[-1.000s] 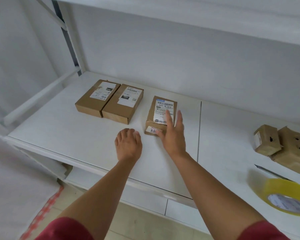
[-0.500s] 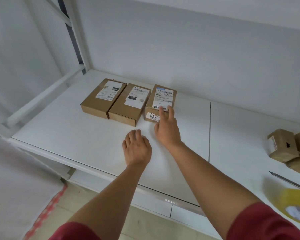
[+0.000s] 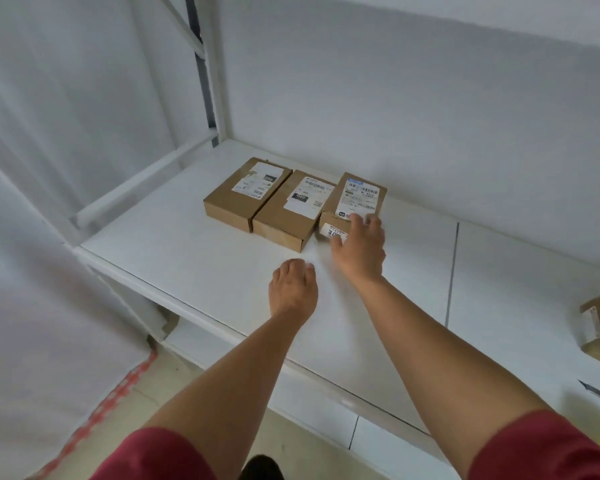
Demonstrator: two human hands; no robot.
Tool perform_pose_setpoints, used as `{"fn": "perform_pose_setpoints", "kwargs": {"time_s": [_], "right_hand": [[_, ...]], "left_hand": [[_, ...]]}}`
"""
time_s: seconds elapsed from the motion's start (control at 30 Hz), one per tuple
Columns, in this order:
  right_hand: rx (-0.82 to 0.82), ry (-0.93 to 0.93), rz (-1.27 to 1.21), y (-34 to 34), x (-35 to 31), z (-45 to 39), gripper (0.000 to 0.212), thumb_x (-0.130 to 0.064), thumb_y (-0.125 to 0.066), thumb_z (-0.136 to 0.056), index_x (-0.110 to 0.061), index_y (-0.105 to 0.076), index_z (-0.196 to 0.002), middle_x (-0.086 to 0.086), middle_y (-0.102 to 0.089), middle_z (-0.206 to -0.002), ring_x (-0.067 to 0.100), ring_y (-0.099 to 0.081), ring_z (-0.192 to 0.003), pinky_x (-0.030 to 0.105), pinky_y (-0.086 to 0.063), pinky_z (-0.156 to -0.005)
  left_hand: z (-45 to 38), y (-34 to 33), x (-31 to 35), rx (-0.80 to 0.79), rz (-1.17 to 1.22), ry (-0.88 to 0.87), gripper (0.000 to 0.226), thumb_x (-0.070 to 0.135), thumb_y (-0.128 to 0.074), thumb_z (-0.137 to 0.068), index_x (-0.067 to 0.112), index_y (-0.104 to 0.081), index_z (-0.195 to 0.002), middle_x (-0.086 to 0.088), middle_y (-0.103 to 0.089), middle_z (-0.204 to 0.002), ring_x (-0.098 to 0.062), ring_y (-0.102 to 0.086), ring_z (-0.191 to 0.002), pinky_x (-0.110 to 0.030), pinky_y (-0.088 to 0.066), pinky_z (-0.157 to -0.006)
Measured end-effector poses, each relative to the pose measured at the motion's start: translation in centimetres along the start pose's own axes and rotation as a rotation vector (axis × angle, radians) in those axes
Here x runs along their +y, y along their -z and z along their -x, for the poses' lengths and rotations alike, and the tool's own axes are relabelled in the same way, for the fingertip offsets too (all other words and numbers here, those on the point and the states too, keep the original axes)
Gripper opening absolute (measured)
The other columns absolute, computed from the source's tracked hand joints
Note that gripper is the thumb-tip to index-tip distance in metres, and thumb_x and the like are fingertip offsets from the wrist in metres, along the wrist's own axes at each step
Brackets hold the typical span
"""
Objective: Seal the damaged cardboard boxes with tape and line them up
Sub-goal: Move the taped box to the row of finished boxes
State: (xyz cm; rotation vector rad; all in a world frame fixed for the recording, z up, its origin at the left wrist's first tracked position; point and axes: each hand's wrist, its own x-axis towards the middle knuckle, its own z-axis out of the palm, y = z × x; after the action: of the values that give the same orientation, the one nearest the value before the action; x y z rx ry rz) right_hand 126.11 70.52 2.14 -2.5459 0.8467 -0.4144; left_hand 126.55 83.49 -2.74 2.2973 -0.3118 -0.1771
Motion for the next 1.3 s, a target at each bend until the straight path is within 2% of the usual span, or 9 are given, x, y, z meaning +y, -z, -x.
{"fn": "perform_pose_setpoints", "kwargs": {"time_s": [0.2, 0.3, 0.43, 0.6, 0.73, 0.83, 0.93, 1.03, 1.3], "right_hand": [[0.233, -0.535, -0.786, -2.5, -1.9, -1.1, 0.106, -0.048, -0.075, -0.08, -0.015, -0.009, -0.156, 0.011, -0.01, -0.159, 0.038, -0.037, -0.138, 0.048, -0.039, -0.109], [0.302, -0.675, -0.894, -3.8, -3.1, -3.0, 0.115, -0.052, -0.081, -0.072, -0.018, -0.01, -0.156, 0.013, -0.024, -0.156, 0.037, -0.04, -0.137, 0.051, -0.037, -0.111], [0.404, -0.764, -0.888, -5.0, -3.9, -4.6, 0.091, -0.044, -0.08, -0.076, -0.012, -0.028, -0.145, 0.014, -0.048, -0.14, 0.036, -0.052, -0.125, 0.049, -0.045, -0.105], [0.501, -0.781, -0.933, -5.1, -4.4, -4.6, 0.078, -0.035, -0.079, -0.081, -0.009, -0.033, -0.139, 0.013, -0.052, -0.136, 0.029, -0.058, -0.115, 0.031, -0.048, -0.087], [0.515, -0.738, -0.933, -5.2, -4.5, -5.2, 0.075, -0.032, -0.078, -0.082, -0.008, -0.033, -0.138, 0.011, -0.056, -0.134, 0.023, -0.058, -0.109, 0.026, -0.046, -0.083], [0.494, -0.725, -0.916, -4.9, -4.6, -6.1, 0.077, -0.035, -0.079, -0.081, -0.008, -0.033, -0.138, 0.012, -0.054, -0.136, 0.026, -0.059, -0.114, 0.028, -0.048, -0.085], [0.484, -0.741, -0.798, -4.7, -4.3, -6.9, 0.093, -0.043, -0.08, -0.078, -0.008, -0.027, -0.147, 0.017, -0.039, -0.142, 0.033, -0.053, -0.12, 0.04, -0.051, -0.094], [0.465, -0.779, -0.61, -4.6, -4.0, -7.7, 0.095, -0.054, -0.073, -0.08, -0.015, -0.022, -0.151, 0.018, -0.032, -0.145, 0.041, -0.046, -0.125, 0.05, -0.045, -0.101], [0.468, -0.769, -0.655, -4.9, -4.0, -8.7, 0.097, -0.058, -0.071, -0.08, -0.018, -0.02, -0.153, 0.013, -0.034, -0.15, 0.041, -0.042, -0.131, 0.051, -0.036, -0.11]], "left_hand": [[-6.3, 7.8, -1.6, 0.047, 0.795, 0.505, 0.062, 0.051, -0.054, -0.095, 0.025, -0.029, -0.144, -0.003, -0.06, -0.109, -0.026, -0.07, -0.088, -0.028, -0.051, -0.062], [-10.4, 10.6, -2.6, 0.017, 0.862, 0.651, 0.083, 0.053, -0.068, -0.085, 0.025, -0.019, -0.146, -0.001, -0.053, -0.102, -0.023, -0.071, -0.072, -0.026, -0.056, -0.049], [-13.2, 10.8, -2.7, -0.183, 0.957, 0.755, 0.062, 0.043, -0.069, -0.088, 0.023, -0.025, -0.127, -0.017, -0.066, -0.11, -0.033, -0.073, -0.084, -0.04, -0.062, -0.076], [-15.3, 9.4, -2.9, -0.183, 0.922, 0.709, 0.081, 0.027, -0.075, -0.086, 0.02, -0.017, -0.142, -0.02, -0.07, -0.094, -0.028, -0.073, -0.066, -0.043, -0.062, -0.062], [-17.2, 8.6, -2.4, -0.206, 0.929, 0.71, 0.073, 0.031, -0.073, -0.087, 0.02, -0.022, -0.138, -0.015, -0.07, -0.086, -0.021, -0.069, -0.056, -0.038, -0.063, -0.064], [-18.7, 8.2, -1.8, -0.24, 1.009, 0.788, 0.046, 0.04, -0.058, -0.097, 0.018, -0.032, -0.13, -0.007, -0.066, -0.077, -0.017, -0.065, -0.055, -0.036, -0.057, -0.075], [-19.8, 7.7, -1.3, -0.209, 0.976, 0.718, 0.058, 0.03, -0.064, -0.092, 0.022, -0.025, -0.134, -0.009, -0.066, -0.076, -0.016, -0.064, -0.047, -0.032, -0.058, -0.068], [-20.3, 7.4, -1.0, -0.26, 0.97, 0.619, 0.061, 0.022, -0.065, -0.091, 0.013, -0.026, -0.137, -0.011, -0.067, -0.098, -0.021, -0.067, -0.071, -0.029, -0.057, -0.057], [-20.4, 7.4, -1.2, -0.291, 0.983, 0.615, 0.057, 0.021, -0.064, -0.093, 0.013, -0.028, -0.136, -0.012, -0.065, -0.104, -0.021, -0.066, -0.076, -0.032, -0.06, -0.069]]}}
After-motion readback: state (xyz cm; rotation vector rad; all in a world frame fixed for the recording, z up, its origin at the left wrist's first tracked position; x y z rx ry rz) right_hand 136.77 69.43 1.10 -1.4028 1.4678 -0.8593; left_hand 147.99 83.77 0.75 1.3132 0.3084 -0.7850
